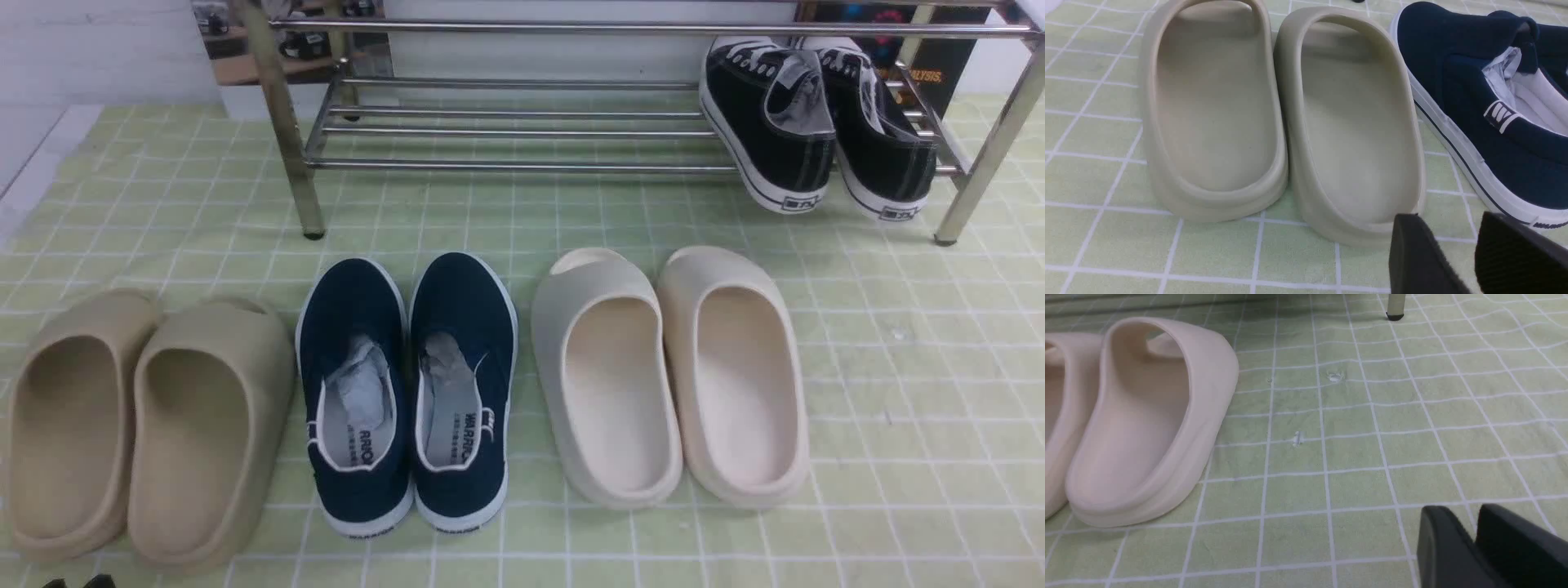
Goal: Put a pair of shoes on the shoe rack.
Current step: Use the left arm to grab the shoe closest to it
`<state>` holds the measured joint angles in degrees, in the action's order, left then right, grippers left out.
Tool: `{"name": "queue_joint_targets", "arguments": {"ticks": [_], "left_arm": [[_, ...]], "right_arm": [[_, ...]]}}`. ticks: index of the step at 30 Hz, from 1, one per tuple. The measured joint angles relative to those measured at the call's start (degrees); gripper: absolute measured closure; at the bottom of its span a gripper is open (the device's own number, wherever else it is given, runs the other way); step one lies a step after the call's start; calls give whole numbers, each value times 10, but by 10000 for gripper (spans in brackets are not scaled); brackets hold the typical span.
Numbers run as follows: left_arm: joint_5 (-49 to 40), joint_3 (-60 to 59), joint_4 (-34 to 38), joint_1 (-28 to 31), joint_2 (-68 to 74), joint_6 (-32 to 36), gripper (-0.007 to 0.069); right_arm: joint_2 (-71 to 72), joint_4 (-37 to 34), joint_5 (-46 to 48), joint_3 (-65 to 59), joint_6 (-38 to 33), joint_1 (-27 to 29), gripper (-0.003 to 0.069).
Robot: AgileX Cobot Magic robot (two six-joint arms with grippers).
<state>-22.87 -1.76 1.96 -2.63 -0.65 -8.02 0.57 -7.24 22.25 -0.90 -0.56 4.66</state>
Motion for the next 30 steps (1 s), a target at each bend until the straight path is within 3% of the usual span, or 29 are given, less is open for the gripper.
{"name": "queue_joint_targets", "arguments": {"ticks": [30], "left_arm": [[1, 0, 0, 0, 0, 0, 386]], "right_arm": [[0, 0, 0, 0, 0, 0, 443]]}}
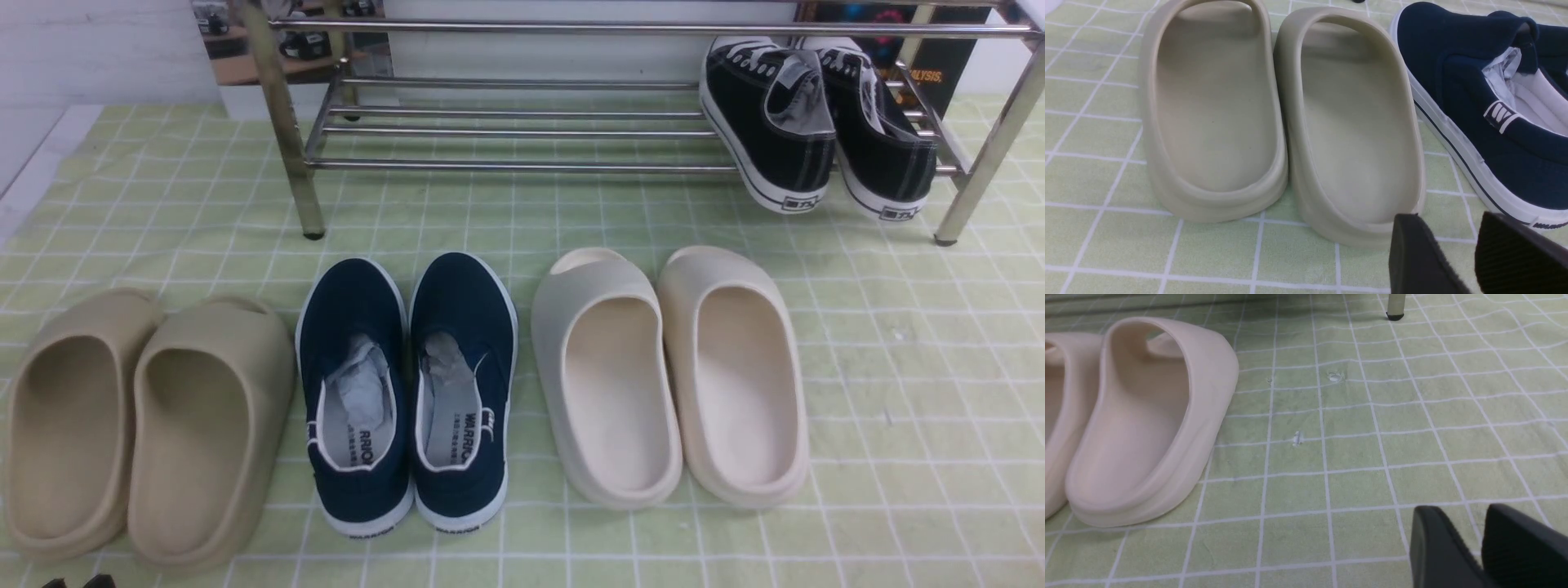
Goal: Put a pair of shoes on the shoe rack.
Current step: Use the left arm to grab the shoe closest to it
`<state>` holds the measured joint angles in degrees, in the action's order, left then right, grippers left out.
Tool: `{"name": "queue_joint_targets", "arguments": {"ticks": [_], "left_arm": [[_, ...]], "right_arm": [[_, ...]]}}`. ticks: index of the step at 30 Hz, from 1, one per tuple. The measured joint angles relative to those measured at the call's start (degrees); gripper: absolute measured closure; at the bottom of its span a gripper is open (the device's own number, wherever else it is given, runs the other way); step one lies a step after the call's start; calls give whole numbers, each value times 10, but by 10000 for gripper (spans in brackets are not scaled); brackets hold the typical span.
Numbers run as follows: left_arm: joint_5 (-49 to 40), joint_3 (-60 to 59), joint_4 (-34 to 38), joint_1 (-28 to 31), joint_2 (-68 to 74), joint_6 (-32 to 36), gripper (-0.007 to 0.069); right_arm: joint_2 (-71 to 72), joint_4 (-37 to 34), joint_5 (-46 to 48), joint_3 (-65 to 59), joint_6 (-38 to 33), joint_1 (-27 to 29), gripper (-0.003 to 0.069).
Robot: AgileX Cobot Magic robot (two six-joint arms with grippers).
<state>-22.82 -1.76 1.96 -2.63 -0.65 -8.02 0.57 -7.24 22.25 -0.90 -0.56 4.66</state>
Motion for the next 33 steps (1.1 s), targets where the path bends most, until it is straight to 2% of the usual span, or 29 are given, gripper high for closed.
{"name": "queue_joint_targets", "arguments": {"ticks": [8, 24, 26, 29, 30, 31, 33], "left_arm": [[23, 0, 0, 0, 0, 0, 386], [286, 0, 0, 0, 0, -6, 386], [336, 0, 11, 0, 0, -40, 386], [467, 0, 45, 0, 0, -189, 387], [473, 1, 46, 0, 0, -198, 388], [494, 18, 53, 0, 0, -250, 405], [453, 74, 50, 0, 2, -280, 477]], "right_arm": [[0, 0, 0, 0, 0, 0, 434], [0, 0, 0, 0, 0, 0, 420], [0, 0, 0, 0, 0, 0, 420], [0, 0, 0, 0, 0, 0, 420], [0, 0, 0, 0, 0, 0, 420], [0, 0, 0, 0, 0, 0, 420], [0, 0, 0, 0, 0, 0, 420]]}}
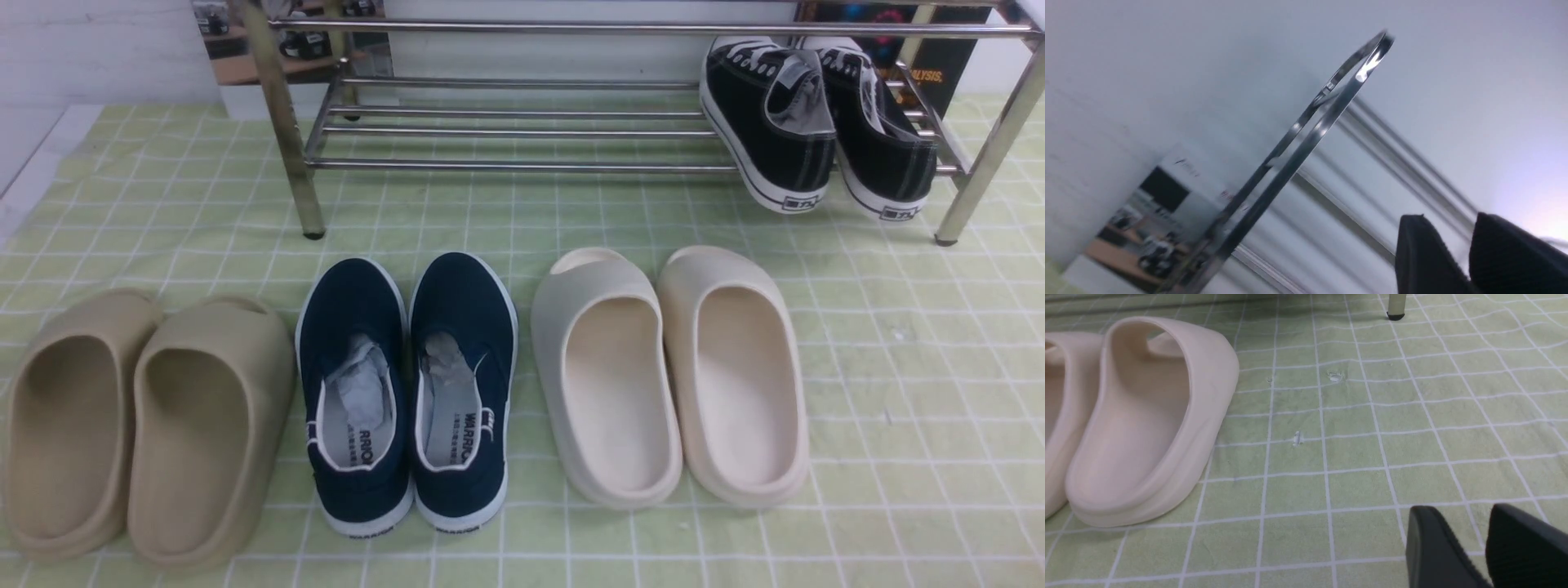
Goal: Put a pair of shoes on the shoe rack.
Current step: Use the left arm to grab the shoe closest to it
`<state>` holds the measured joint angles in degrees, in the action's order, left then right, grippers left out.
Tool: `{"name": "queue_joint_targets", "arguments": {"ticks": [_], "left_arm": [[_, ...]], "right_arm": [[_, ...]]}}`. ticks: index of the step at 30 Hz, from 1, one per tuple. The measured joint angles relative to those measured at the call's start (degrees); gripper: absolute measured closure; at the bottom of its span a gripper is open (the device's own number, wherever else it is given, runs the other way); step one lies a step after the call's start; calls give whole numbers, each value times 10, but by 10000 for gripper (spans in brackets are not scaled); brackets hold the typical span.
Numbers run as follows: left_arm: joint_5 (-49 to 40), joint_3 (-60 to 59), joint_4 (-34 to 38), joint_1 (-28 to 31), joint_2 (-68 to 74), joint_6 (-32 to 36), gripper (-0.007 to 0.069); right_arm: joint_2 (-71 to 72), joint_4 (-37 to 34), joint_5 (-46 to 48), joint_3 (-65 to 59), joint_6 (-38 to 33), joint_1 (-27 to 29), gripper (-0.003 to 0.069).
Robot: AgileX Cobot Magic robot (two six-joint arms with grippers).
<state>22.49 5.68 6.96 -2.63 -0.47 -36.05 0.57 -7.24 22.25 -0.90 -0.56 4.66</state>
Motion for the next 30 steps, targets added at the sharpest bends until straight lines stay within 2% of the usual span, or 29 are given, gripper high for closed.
{"name": "queue_joint_targets", "arguments": {"ticks": [1, 2, 4, 6, 7, 8, 11, 15, 17, 20, 22, 25, 26, 27, 28, 29, 30], "left_arm": [[-7, 7, -1, 0, 0, -1, 487], [-83, 75, -12, 0, 18, 4, 577], [-201, 173, -34, 0, 72, 27, 638], [-261, 212, -45, 0, 104, 42, 638], [-343, 257, -65, 0, 160, 65, 638], [-383, 281, -77, 0, 189, 78, 638], [-460, 318, -87, 0, 312, 98, 638], [-516, 338, -39, 0, 423, 112, 638], [-587, 373, 42, -1, 524, 164, 638], [-662, 419, 95, -26, 630, 235, 636], [-691, 450, 95, -61, 712, 254, 608], [-686, 491, 53, -92, 799, 206, 494], [-686, 491, 53, -93, 805, 206, 494], [-667, 511, 17, -101, 850, 163, 391], [-657, 517, 5, -103, 868, 150, 351], [-654, 518, 3, -103, 873, 147, 342], [-635, 523, -11, -105, 903, 133, 285]], "right_arm": [[0, 0, 0, 0, 0, 0, 420], [0, 0, 0, 0, 0, 0, 420], [0, 0, 0, 0, 0, 0, 420], [0, 0, 0, 0, 0, 0, 420], [0, 0, 0, 0, 0, 0, 420], [0, 0, 0, 0, 0, 0, 420], [0, 0, 0, 0, 0, 0, 420], [0, 0, 0, 0, 0, 0, 420], [0, 0, 0, 0, 0, 0, 420], [0, 0, 0, 0, 0, 0, 420], [0, 0, 0, 0, 0, 0, 420], [0, 0, 0, 0, 0, 0, 420], [0, 0, 0, 0, 0, 0, 420], [0, 0, 0, 0, 0, 0, 420], [0, 0, 0, 0, 0, 0, 420], [0, 0, 0, 0, 0, 0, 420], [0, 0, 0, 0, 0, 0, 420]]}}
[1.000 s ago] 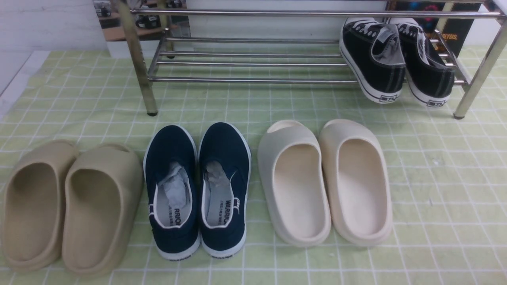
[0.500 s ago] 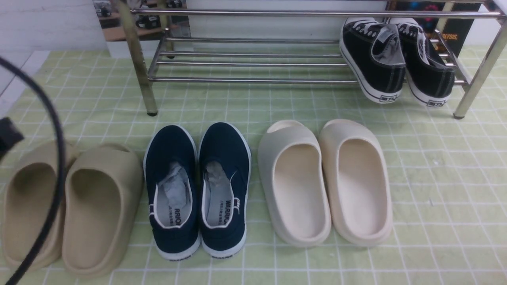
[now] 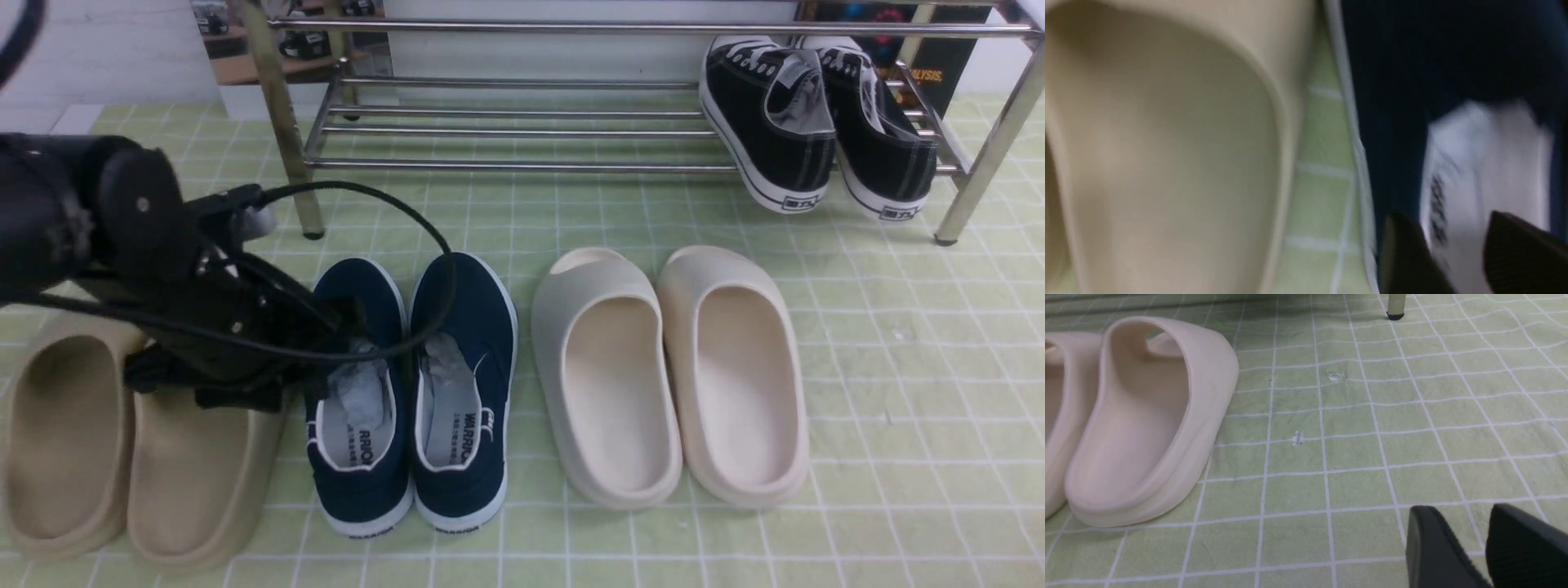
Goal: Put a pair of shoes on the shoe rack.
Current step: Use the left arm to grab the shoe closest to it, then use the left arm to put a shoe into the shoe rack
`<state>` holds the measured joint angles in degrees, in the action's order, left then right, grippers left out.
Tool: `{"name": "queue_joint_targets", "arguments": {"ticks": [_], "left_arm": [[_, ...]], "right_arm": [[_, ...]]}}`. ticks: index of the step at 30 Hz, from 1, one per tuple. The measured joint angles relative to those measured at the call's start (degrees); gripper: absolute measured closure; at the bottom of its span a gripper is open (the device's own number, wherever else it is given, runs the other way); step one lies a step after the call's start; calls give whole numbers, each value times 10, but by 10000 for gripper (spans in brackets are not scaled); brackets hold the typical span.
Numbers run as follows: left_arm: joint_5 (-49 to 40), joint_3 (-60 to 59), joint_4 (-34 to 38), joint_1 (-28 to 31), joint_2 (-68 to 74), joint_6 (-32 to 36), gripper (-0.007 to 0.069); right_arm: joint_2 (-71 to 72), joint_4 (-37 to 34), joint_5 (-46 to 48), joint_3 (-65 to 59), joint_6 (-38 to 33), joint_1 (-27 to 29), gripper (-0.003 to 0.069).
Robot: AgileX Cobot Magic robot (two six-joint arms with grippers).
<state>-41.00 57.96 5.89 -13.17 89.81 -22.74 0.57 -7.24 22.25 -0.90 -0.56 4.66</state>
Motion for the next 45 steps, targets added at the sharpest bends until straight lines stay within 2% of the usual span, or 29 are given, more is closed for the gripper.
{"name": "queue_joint_targets", "arguments": {"ticks": [2, 4, 6, 7, 8, 9, 10, 12, 16, 21, 26, 34, 38, 41, 45], "left_arm": [[22, 3, -6, -1, 40, -7, 248], [35, 3, -5, -2, 66, -9, 258], [51, 3, -5, -2, 99, -10, 365], [52, 4, -4, -2, 103, -12, 449], [52, 4, -4, -2, 103, -12, 449], [50, 5, -9, -2, 101, -15, 575], [49, 6, -11, -1, 97, -15, 613], [44, 10, -12, -1, 93, -16, 618], [-25, 57, -16, -1, 52, -8, 616], [-116, 193, -12, -2, 52, 27, 616], [-185, 369, -12, -2, 162, 50, 616], [-301, 727, -6, -2, 401, 51, 616], [-307, 899, -16, -2, 496, 38, 616], [-307, 960, -21, -2, 532, 24, 616], [-291, 969, -24, -2, 550, 33, 599]], "right_arm": [[0, 0, 0, 0, 0, 0, 420], [0, 0, 0, 0, 0, 0, 420], [0, 0, 0, 0, 0, 0, 420], [0, 0, 0, 0, 0, 0, 420], [0, 0, 0, 0, 0, 0, 420], [0, 0, 0, 0, 0, 0, 420], [0, 0, 0, 0, 0, 0, 420], [0, 0, 0, 0, 0, 0, 420], [0, 0, 0, 0, 0, 0, 419], [0, 0, 0, 0, 0, 0, 419], [0, 0, 0, 0, 0, 0, 419], [0, 0, 0, 0, 0, 0, 419], [0, 0, 0, 0, 0, 0, 419], [0, 0, 0, 0, 0, 0, 419], [0, 0, 0, 0, 0, 0, 419]]}}
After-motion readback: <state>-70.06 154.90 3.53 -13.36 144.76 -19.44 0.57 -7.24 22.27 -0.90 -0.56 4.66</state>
